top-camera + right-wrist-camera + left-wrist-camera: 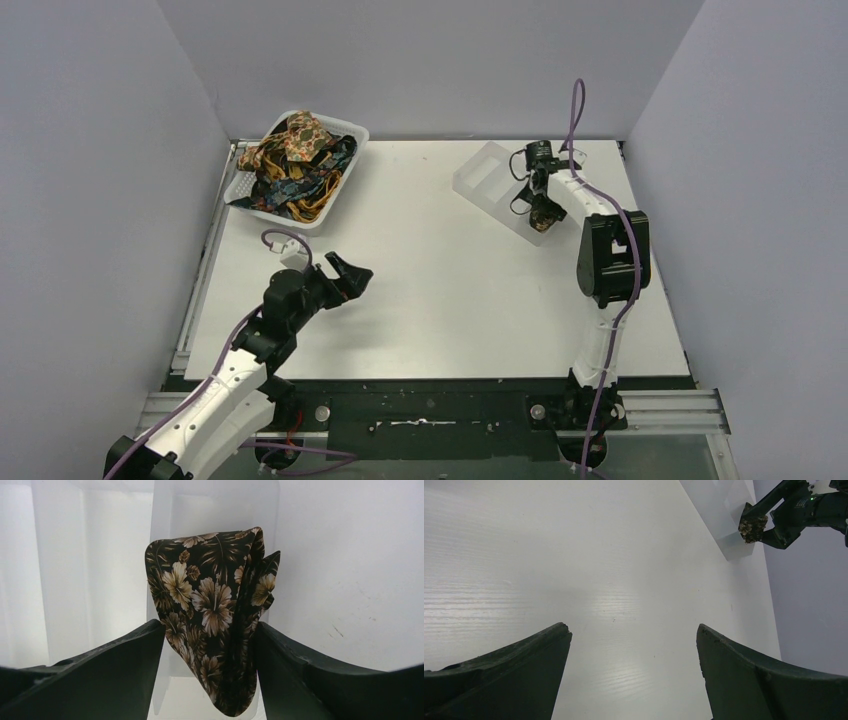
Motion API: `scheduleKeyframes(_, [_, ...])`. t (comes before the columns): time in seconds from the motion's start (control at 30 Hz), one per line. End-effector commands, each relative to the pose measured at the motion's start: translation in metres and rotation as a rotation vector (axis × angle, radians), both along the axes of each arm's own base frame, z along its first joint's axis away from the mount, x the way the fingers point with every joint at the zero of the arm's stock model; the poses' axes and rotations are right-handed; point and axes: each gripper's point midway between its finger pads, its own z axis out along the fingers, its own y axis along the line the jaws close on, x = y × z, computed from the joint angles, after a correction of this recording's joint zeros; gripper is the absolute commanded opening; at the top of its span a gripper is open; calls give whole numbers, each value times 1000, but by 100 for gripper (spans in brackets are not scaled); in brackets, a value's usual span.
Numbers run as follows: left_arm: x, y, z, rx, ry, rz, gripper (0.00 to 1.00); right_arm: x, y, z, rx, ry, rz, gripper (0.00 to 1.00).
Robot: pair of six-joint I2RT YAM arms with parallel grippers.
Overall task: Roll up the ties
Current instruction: Place the tie in the storage box.
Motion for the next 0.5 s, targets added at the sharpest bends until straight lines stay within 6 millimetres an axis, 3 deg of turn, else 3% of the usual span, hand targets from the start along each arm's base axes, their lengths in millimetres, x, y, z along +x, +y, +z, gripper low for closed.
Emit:
scheduleKeyframes(0.0, [3,-2,9,-25,-35,-8,95,6,0,31,-45,-49,0,69])
scheduleKeyframes(0.23, [3,-4,7,-33,-31,-18,95,5,5,44,-59,-57,11,71])
scheduleKeyframes(0.47, [1,-4,3,-43,-23,-18,95,6,9,71,-58,-100,38,73])
